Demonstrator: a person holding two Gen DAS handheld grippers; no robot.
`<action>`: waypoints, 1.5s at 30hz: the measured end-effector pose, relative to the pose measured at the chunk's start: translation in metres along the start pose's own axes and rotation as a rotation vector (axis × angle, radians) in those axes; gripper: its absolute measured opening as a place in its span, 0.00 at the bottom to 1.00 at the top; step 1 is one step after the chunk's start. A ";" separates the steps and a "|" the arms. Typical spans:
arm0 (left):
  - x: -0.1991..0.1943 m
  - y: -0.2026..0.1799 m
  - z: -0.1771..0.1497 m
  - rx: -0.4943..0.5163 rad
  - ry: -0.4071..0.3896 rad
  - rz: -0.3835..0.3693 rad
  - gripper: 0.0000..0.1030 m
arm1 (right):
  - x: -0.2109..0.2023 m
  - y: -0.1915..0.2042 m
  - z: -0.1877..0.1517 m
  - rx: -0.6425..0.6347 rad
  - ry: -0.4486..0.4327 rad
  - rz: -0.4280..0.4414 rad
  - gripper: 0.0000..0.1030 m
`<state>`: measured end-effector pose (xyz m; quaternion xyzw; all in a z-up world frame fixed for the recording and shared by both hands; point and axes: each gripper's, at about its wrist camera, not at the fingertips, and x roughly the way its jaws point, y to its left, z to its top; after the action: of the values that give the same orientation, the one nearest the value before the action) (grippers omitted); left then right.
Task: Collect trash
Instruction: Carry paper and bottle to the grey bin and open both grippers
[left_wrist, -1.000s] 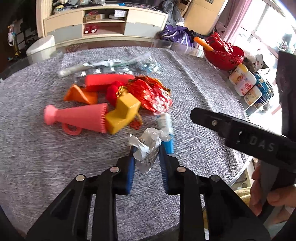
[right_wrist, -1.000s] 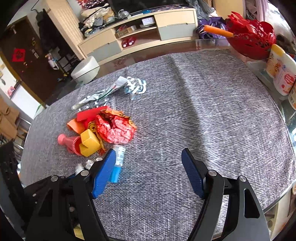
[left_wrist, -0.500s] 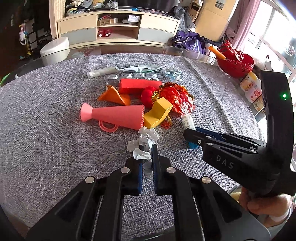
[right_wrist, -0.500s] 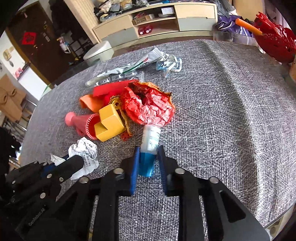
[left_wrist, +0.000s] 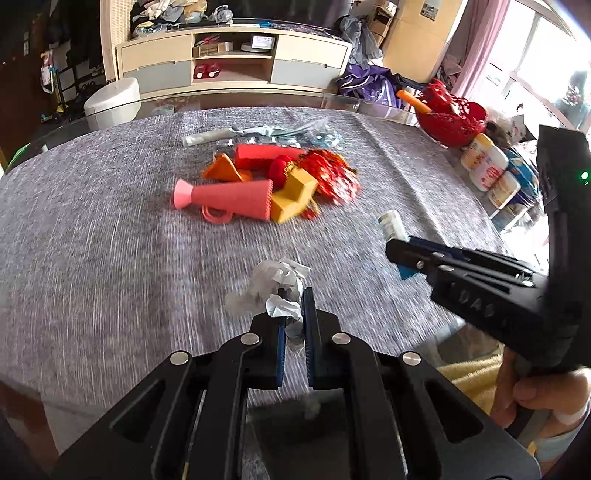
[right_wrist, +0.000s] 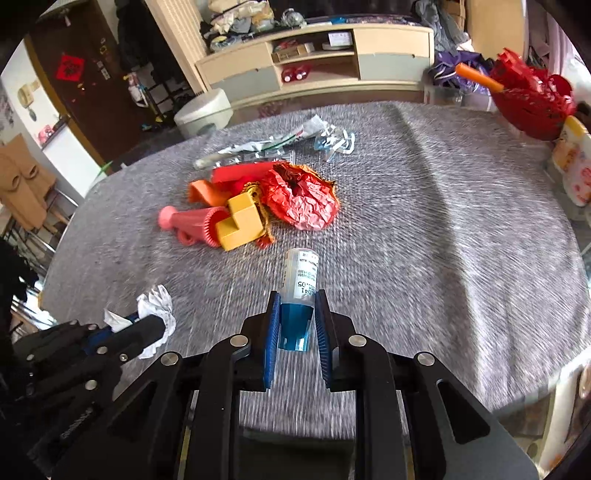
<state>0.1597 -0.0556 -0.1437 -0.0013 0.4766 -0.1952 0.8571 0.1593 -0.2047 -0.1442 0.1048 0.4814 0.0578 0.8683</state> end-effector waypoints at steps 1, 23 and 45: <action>-0.006 -0.004 -0.006 0.003 -0.002 -0.001 0.07 | -0.004 0.000 -0.003 0.000 0.000 0.001 0.20; -0.007 -0.018 -0.150 -0.030 0.161 -0.056 0.07 | -0.001 0.012 -0.142 -0.010 0.184 0.021 0.20; 0.022 -0.012 -0.177 -0.059 0.251 -0.062 0.44 | 0.020 -0.009 -0.163 0.070 0.262 -0.008 0.55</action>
<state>0.0217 -0.0413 -0.2562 -0.0169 0.5855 -0.2061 0.7839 0.0319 -0.1886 -0.2466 0.1245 0.5927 0.0508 0.7941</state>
